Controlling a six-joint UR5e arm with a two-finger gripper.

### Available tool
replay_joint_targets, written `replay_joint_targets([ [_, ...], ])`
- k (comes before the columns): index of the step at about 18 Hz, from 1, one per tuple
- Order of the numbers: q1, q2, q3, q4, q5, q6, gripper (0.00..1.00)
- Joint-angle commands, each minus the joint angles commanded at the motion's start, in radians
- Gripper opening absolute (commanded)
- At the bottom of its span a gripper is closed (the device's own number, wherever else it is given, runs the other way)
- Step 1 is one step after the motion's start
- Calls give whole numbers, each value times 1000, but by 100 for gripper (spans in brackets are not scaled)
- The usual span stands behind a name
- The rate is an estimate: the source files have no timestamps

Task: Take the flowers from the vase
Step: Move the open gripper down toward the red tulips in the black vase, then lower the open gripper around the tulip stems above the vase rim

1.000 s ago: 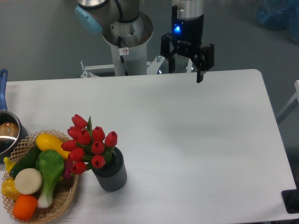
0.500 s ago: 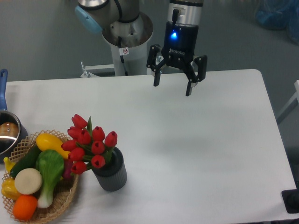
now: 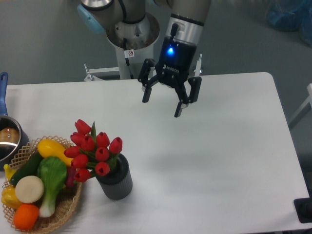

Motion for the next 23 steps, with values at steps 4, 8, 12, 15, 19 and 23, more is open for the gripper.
replay_joint_targets([
  [4,-3,-61,8,-2,-55,139,100],
  [8,-26,-116,3,-5,-106,265,100],
  [12,-29,-140,-9,-6,-140,321,100],
  [15,-49,-173,-15,-6,-152,321,100],
  [19,-49,-179,-37,-8,-175,295,100],
  [23,-51,-193,-48,-5,-193,295,100],
])
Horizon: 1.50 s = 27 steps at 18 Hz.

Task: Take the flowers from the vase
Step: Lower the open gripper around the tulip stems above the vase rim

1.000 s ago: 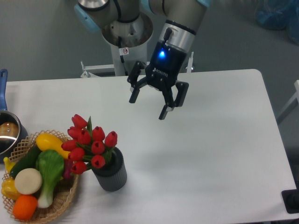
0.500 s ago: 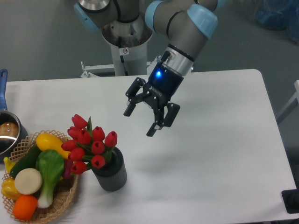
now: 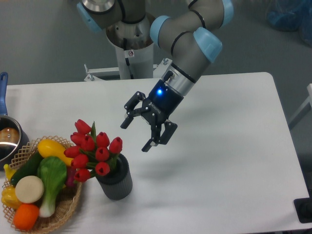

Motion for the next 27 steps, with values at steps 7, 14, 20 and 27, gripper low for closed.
replay_joint_targets([
  [7,-21,-49,-2,2,-72,-5,100],
  [14,-49,-86,2,5,-83,0,100],
  [20,-61,-92,8,5,-100,-3,100],
  [27,-75,-109,17,5,-104,-2,100],
])
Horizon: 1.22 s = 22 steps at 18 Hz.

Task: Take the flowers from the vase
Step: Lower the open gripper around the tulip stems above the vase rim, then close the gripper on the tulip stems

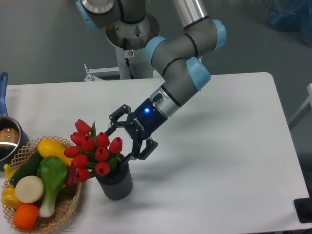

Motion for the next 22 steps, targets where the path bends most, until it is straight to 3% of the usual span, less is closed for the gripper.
replay_joint_targets([
  [22,-35,-37,31,5,-3,18,100],
])
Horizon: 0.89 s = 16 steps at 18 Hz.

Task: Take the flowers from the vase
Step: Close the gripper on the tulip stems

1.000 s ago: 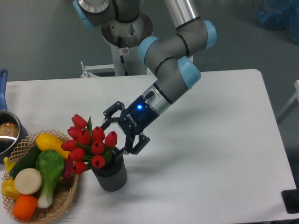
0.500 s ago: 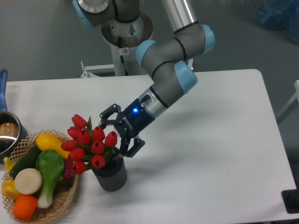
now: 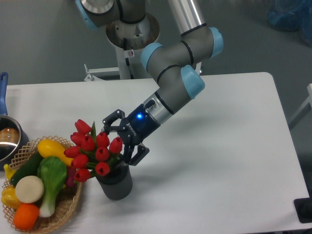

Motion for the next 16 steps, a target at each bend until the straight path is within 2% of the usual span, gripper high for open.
replay_joint_targets([
  [5,-5,-18,15,0,2,0,100],
  [16,-25,-20,31,0,-2,0,99],
])
